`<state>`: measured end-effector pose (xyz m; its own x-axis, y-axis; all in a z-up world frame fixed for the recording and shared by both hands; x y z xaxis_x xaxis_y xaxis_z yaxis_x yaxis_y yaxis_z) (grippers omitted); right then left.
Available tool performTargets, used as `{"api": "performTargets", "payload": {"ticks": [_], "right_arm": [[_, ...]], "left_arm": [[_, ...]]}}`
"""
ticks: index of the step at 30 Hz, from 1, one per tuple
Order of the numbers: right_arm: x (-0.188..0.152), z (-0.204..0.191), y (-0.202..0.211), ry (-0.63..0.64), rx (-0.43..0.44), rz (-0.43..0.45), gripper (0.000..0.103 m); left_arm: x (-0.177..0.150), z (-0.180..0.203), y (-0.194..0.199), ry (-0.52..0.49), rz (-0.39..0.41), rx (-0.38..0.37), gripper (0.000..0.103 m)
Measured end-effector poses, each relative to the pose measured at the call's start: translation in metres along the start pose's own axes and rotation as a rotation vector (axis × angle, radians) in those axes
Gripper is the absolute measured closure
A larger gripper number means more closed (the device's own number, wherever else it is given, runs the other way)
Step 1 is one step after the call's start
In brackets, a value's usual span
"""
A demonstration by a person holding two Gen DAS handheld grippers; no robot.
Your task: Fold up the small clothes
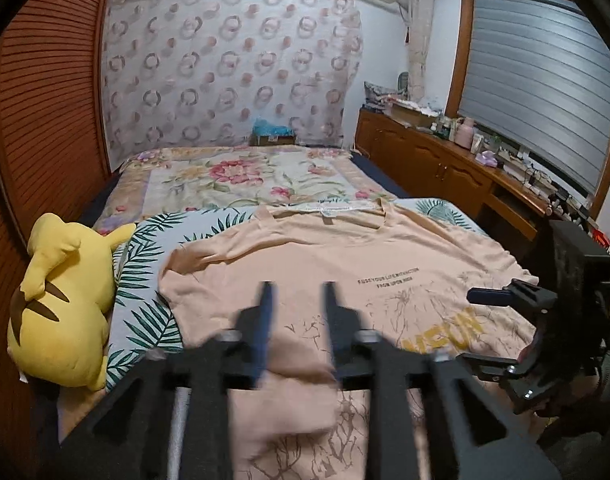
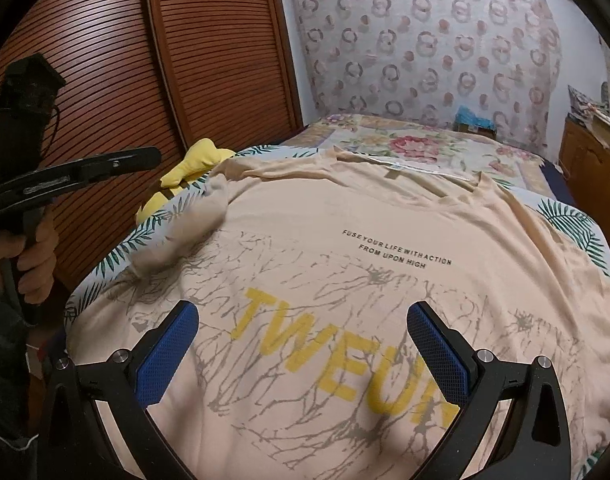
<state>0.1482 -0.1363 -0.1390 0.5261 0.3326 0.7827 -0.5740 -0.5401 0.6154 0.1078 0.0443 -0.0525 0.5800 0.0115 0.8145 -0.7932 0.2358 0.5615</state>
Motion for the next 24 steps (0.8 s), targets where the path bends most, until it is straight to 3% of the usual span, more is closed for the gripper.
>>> {"api": "performTargets", "payload": {"ticks": [2, 4, 6, 13, 18, 24], "right_arm": [[0.000, -0.002, -0.001, 0.001, -0.002, -0.002, 0.000], [0.000, -0.007, -0.002, 0.009, 0.000, -0.002, 0.000], [0.006, -0.005, 0.000, 0.026, 0.004, 0.000, 0.000], [0.031, -0.026, -0.010, 0.129, 0.060, -0.001, 0.007], [0.048, -0.047, -0.037, 0.229, 0.127, -0.029, 0.028], [0.057, -0.085, -0.089, 0.323, 0.211, -0.085, 0.043]], "left_arm": [[-0.001, -0.005, 0.007, 0.009, 0.020, 0.018, 0.056], [-0.004, -0.015, 0.010, 0.024, 0.026, 0.042, 0.035], [-0.007, -0.024, 0.014, 0.043, 0.038, 0.052, 0.024], [-0.029, -0.061, 0.025, 0.099, 0.049, 0.128, 0.023], [-0.047, -0.083, 0.032, 0.147, 0.062, 0.177, 0.023], [-0.064, -0.099, 0.036, 0.161, 0.047, 0.209, 0.023]]}}
Point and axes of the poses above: each gripper's, at about its wrist camera, not at the fingertips, and y roughly against the way its jaws point, z to its right, x to its top, the point moved 8 cm from there along -y, roughly the way its jaws point
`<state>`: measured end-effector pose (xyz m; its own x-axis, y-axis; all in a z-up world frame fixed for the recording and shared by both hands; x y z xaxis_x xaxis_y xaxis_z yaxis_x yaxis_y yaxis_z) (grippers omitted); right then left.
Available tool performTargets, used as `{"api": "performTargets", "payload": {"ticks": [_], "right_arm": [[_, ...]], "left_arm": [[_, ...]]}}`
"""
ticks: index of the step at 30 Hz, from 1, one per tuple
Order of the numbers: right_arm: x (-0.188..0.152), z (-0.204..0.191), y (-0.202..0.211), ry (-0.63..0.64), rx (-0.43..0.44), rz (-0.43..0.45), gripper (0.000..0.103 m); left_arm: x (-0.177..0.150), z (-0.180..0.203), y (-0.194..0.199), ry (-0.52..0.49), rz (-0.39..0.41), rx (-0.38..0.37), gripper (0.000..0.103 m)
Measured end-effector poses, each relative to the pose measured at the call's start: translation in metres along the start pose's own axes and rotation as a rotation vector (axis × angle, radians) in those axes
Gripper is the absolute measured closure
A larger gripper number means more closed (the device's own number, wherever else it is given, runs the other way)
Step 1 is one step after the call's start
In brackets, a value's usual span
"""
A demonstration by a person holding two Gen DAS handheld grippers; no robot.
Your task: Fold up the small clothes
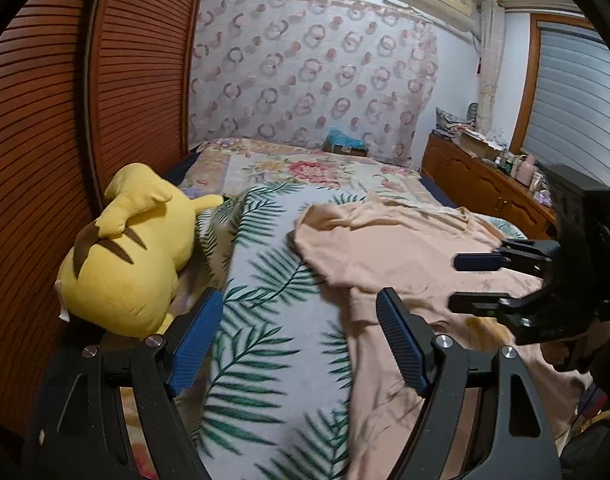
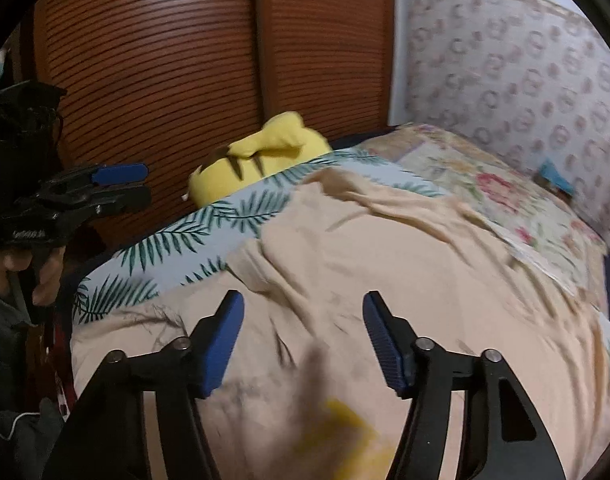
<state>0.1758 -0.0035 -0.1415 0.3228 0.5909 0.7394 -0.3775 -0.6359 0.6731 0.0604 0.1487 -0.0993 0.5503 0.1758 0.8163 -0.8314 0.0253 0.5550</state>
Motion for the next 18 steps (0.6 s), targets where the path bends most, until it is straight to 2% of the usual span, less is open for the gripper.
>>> {"api": "performTargets", "payload": {"ticks": [5, 11, 14, 15, 16, 17, 18], "right_arm": [[0.010, -0.013, -0.039, 0.052, 0.057, -0.039, 0.047], [0.018, -0.015, -0.077, 0.117, 0.055, -0.106, 0.050], [0.018, -0.014, -0.093, 0.150, 0.018, -0.135, 0.067], [0.020, -0.014, -0.094, 0.146, 0.021, -0.128, 0.082], [0.022, -0.013, -0.093, 0.146, 0.011, -0.122, 0.088], [0.023, -0.014, -0.094, 0.147, 0.005, -0.115, 0.093], [0.025, -0.014, -0.091, 0.141, 0.009, -0.100, 0.094]], "left_arm": [[-0.008, -0.010, -0.001, 0.008, -0.010, 0.016, 0.023], [-0.013, -0.008, -0.003, 0.008, -0.019, 0.007, 0.023], [-0.014, -0.005, -0.003, 0.000, -0.020, 0.004, 0.023], [-0.014, -0.004, -0.003, -0.001, -0.021, 0.003, 0.023], [-0.015, -0.003, -0.003, -0.002, -0.022, 0.002, 0.023], [-0.015, -0.002, -0.003, -0.003, -0.023, 0.001, 0.023], [-0.015, -0.001, -0.003, -0.005, -0.024, 0.000, 0.023]]}}
Point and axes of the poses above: each gripper's, at about its wrist camera, not at the fingertips, and y roughly against the way its jaws point, z to its right, x to its top, the point moved 8 cm from there along -y, roughly the way its jaws point
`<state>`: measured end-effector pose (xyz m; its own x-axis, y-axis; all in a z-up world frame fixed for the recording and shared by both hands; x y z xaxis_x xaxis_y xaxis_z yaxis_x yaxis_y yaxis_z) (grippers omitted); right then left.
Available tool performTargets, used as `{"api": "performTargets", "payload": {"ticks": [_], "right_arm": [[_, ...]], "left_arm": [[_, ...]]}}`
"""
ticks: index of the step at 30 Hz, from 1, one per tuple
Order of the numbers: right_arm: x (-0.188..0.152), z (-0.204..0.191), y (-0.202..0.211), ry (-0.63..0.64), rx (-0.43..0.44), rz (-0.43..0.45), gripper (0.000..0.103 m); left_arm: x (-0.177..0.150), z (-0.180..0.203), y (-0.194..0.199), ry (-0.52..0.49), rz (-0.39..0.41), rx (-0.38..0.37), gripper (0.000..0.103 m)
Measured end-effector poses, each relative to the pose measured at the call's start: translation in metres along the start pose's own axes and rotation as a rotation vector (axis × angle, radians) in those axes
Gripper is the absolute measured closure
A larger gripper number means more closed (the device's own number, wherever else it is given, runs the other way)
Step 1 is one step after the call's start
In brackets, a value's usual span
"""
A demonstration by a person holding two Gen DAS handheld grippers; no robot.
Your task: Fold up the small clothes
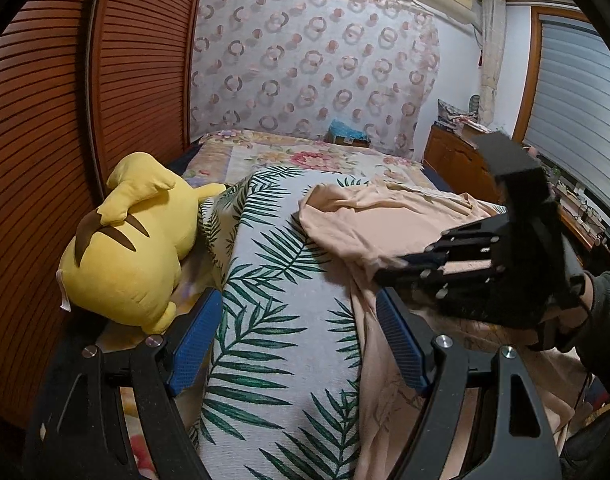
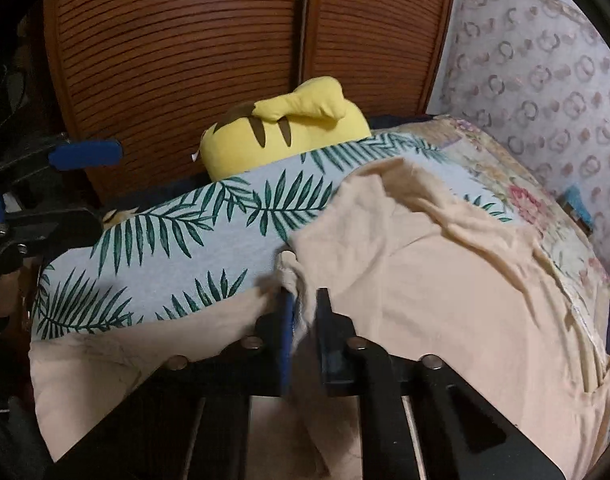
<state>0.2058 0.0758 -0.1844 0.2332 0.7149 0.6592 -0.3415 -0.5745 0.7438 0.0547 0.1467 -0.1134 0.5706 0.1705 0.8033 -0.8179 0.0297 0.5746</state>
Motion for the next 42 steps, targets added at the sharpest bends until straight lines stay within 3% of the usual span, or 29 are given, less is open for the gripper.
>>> {"api": "performTargets", "payload": {"ticks": [3, 6, 11, 14, 17, 25, 32, 39, 42], "right_arm": [[0.003, 0.010, 0.017, -0.059, 0.005, 0.065, 0.094], [0.006, 0.031, 0.032, -0.123, -0.044, 0.130, 0.094], [-0.010, 0.081, 0.031, -0.291, -0.182, 0.106, 0.094], [-0.019, 0.101, 0.029, -0.344, -0.253, 0.094, 0.078], [-0.024, 0.100, 0.024, -0.353, -0.255, 0.073, 0.054], [-0.037, 0.103, 0.038, -0.340, -0.227, 0.083, 0.052], [-0.061, 0.109, 0.108, -0.344, -0.253, 0.132, 0.052], [-0.108, 0.109, 0.196, -0.386, -0.330, 0.202, 0.052], [-0.134, 0.114, 0.225, -0.414, -0.357, 0.215, 0.040]], "left_arm": [[-0.001, 0.001, -0.001, -0.001, -0.001, -0.002, 0.023], [0.000, 0.003, -0.003, 0.000, -0.003, -0.005, 0.023], [0.000, 0.011, -0.006, -0.014, -0.010, -0.010, 0.023], [0.001, 0.014, -0.008, -0.017, -0.014, -0.012, 0.023], [0.000, 0.017, -0.011, -0.019, -0.019, -0.018, 0.023], [0.005, 0.027, -0.024, -0.045, -0.036, -0.018, 0.023], [0.005, 0.043, -0.026, -0.064, -0.042, -0.040, 0.023], [0.014, 0.078, -0.028, -0.098, -0.036, -0.076, 0.023], [0.016, 0.098, -0.032, -0.124, -0.041, -0.102, 0.023]]}}
Point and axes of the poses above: each gripper's, at about its wrist camera, not at the fingertips, and y roughly against the way its jaws point, z to its right, x to its top, the point moved 8 cm from there along -y, roughly the way its jaws point
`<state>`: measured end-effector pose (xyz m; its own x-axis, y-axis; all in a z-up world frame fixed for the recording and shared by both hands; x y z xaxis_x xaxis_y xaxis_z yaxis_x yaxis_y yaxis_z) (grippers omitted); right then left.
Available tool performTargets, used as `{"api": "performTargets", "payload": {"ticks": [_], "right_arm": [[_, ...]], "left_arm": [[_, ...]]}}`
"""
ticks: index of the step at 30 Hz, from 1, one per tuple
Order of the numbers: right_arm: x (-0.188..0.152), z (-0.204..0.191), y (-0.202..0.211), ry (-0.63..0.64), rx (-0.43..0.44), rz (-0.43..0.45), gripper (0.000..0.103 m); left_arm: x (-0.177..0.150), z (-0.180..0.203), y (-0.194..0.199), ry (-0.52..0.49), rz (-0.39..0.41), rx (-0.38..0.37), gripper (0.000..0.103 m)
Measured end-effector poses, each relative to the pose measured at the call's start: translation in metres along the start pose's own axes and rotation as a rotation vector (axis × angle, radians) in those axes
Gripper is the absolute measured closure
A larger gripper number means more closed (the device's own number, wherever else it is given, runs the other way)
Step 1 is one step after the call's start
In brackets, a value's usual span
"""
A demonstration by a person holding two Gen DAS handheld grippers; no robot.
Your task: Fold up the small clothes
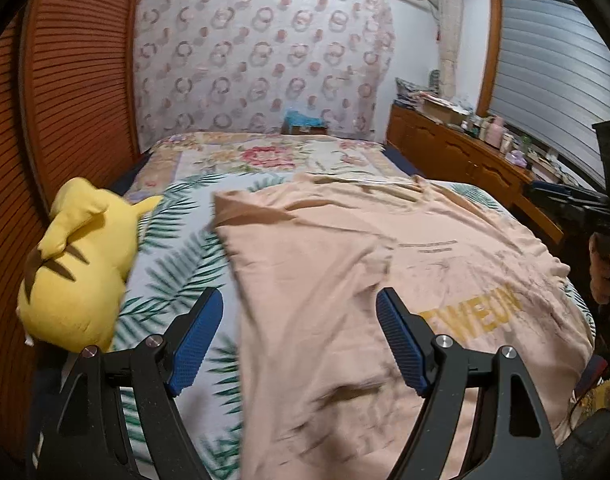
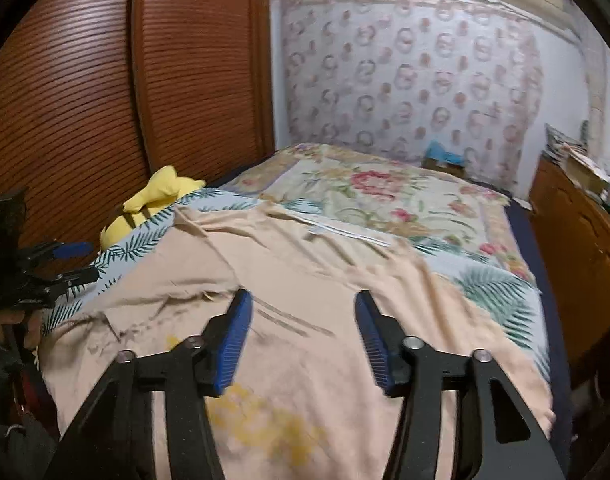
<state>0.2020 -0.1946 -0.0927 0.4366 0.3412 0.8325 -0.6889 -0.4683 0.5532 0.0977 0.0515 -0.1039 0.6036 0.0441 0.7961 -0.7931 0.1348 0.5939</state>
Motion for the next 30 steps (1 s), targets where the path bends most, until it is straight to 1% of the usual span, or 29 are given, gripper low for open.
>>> {"api": "performTargets", "payload": {"ticks": [2, 6, 8, 14, 18, 20, 25, 26, 28, 30], "right_arm": [[-0.011, 0.018, 0.016, -0.018, -0.036, 0.004, 0.037], [-0.041, 0.057, 0.044, -0.058, -0.127, -0.009, 0.036], [-0.061, 0.077, 0.054, -0.083, -0.170, -0.026, 0.036], [-0.120, 0.129, 0.071, -0.172, -0.246, -0.095, 0.036], [-0.148, 0.150, 0.077, -0.225, -0.262, -0.133, 0.036], [-0.149, 0.151, 0.074, -0.244, -0.268, -0.147, 0.036], [-0.163, 0.161, 0.081, -0.278, -0.272, -0.162, 0.036], [-0.158, 0.157, 0.078, -0.285, -0.268, -0.168, 0.036], [-0.162, 0.157, 0.081, -0.297, -0.259, -0.179, 0.036], [-0.161, 0.163, 0.073, -0.307, -0.244, -0.188, 0.036]], "left_arm": [[0.003, 0.015, -0.005, -0.026, -0.008, -0.016, 0.023], [0.008, 0.040, -0.014, -0.065, -0.020, -0.044, 0.023], [0.009, 0.054, -0.019, -0.086, -0.030, -0.061, 0.023], [0.008, 0.086, -0.041, -0.144, -0.087, -0.089, 0.023], [0.006, 0.100, -0.056, -0.172, -0.127, -0.091, 0.023], [0.004, 0.104, -0.062, -0.184, -0.146, -0.094, 0.023], [-0.001, 0.113, -0.075, -0.210, -0.184, -0.094, 0.023], [-0.002, 0.114, -0.078, -0.213, -0.194, -0.097, 0.023], [-0.004, 0.116, -0.083, -0.218, -0.210, -0.095, 0.023], [-0.005, 0.119, -0.089, -0.224, -0.224, -0.093, 0.023]]}}
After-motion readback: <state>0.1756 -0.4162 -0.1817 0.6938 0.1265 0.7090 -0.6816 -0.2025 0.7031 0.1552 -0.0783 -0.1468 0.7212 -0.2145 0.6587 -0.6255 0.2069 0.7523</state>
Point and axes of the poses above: each gripper's, at about its wrist camera, not at the fingertips, and y roughly against the way its jaws point, z to its right, x to its top, the point moved 8 cm from there along -y, roughly the way its jaws point
